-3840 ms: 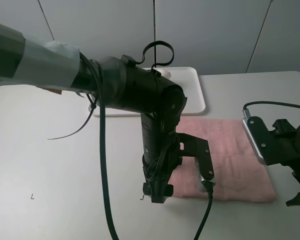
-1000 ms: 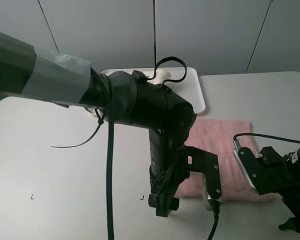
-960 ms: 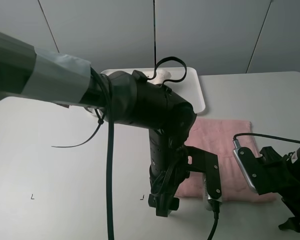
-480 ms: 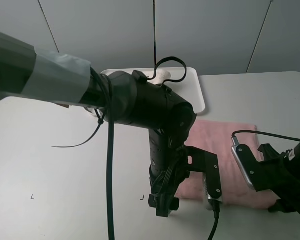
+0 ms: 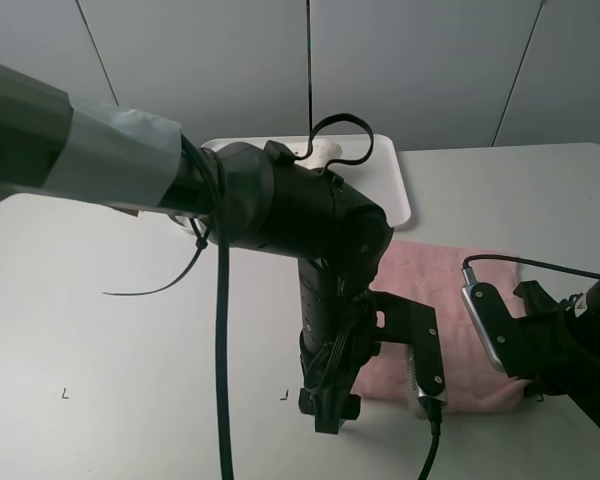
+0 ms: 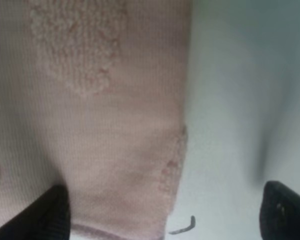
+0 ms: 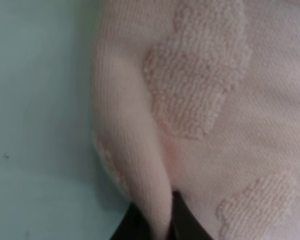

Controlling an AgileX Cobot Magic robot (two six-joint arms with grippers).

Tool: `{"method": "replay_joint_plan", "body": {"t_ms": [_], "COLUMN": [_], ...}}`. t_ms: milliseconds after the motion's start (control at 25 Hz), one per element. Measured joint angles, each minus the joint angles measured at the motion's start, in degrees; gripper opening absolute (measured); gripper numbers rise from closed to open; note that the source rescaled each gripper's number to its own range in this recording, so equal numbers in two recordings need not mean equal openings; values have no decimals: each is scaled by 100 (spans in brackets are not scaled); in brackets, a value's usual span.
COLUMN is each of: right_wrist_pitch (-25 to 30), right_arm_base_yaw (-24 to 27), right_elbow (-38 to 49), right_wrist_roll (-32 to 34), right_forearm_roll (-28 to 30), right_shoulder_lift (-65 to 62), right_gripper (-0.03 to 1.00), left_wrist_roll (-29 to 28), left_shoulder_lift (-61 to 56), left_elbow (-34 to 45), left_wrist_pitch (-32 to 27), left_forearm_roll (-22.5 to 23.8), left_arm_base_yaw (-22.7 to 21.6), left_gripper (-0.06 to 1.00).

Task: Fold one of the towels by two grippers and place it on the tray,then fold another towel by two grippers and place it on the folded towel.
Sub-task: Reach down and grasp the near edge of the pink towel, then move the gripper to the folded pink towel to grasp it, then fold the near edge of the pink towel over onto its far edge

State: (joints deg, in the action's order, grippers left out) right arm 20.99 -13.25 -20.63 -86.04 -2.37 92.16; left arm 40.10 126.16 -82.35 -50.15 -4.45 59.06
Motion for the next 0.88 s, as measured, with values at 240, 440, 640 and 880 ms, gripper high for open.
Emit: {"method": "replay_joint_plan", "body": {"t_ms": [240, 440, 640, 880], "right_wrist_pitch": [-22, -22, -115, -138], "right_arm_base_yaw": [0, 0, 0, 0], "right_elbow": [0, 0, 10, 58], "right_wrist_roll": [0, 35, 599, 862], "right_forearm_roll": [0, 0, 0, -38], "right_shoulder_lift": [0, 0, -24, -269], "right_gripper": [1, 1, 1, 1], "left_wrist_roll": [-92, -272, -490, -545], "left_shoulder_lift": [9, 9, 9, 9], "left_elbow": [0, 0, 0, 0], "left_wrist_pitch": [69, 163, 223, 335], "left_forearm_roll": [22, 223, 369, 392], "left_arm_base_yaw": [0, 0, 0, 0], "left_gripper": [64, 6, 0, 0]}}
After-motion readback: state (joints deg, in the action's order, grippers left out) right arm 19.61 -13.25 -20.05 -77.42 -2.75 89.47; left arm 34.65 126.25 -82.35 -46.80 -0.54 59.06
